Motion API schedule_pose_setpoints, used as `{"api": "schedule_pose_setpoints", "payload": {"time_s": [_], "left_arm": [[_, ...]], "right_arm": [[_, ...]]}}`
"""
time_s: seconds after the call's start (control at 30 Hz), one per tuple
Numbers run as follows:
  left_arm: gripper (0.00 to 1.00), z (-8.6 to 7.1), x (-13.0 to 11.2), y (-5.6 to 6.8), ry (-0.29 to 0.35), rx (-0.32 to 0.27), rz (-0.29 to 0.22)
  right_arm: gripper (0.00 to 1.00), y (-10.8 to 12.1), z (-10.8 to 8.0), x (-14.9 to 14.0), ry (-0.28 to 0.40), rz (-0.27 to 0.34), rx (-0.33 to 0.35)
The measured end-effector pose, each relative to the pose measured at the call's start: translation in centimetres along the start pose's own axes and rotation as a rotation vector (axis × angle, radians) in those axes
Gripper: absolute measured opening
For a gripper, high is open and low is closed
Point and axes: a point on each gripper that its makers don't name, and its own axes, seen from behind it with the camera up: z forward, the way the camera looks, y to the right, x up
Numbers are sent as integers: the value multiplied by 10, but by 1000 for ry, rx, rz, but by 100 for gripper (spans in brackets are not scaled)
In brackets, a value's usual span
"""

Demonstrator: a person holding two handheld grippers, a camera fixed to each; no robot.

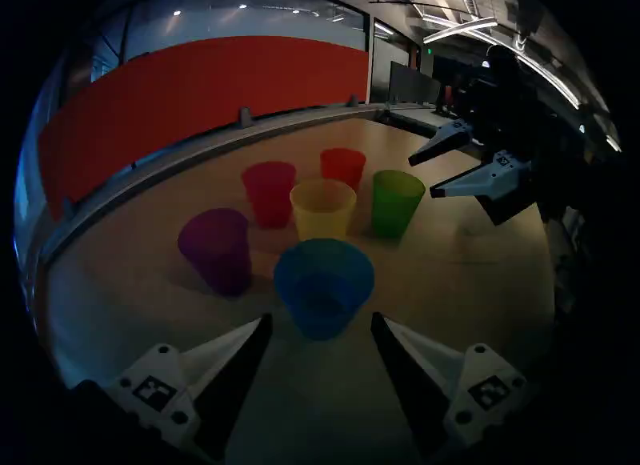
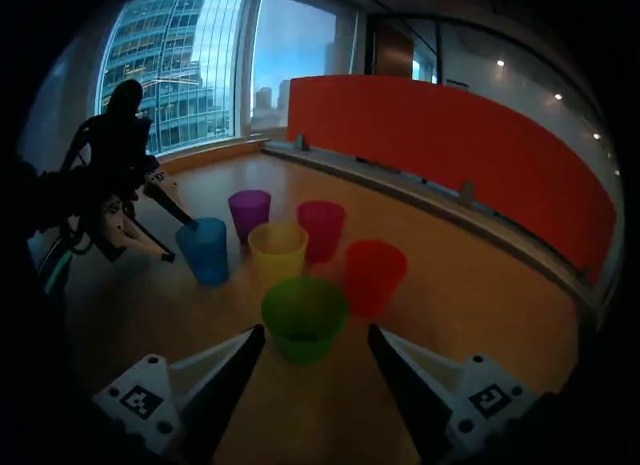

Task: Pour water

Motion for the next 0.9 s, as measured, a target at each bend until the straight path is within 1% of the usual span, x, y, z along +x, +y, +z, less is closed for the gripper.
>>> {"api": "schedule_pose_setpoints", "payload": {"time_s": [0.37, 0.57, 0.9], "left_arm": [[92, 15, 4, 0, -6, -1, 3], [92, 23, 5, 1, -10, -11, 10], [91, 32, 16, 3, 6, -24, 13]], "right_arm": [[100, -4, 15, -4, -19, -4, 23], [100, -5, 21, -4, -28, -7, 30], [100, -7, 28, -5, -40, -11, 40]]}}
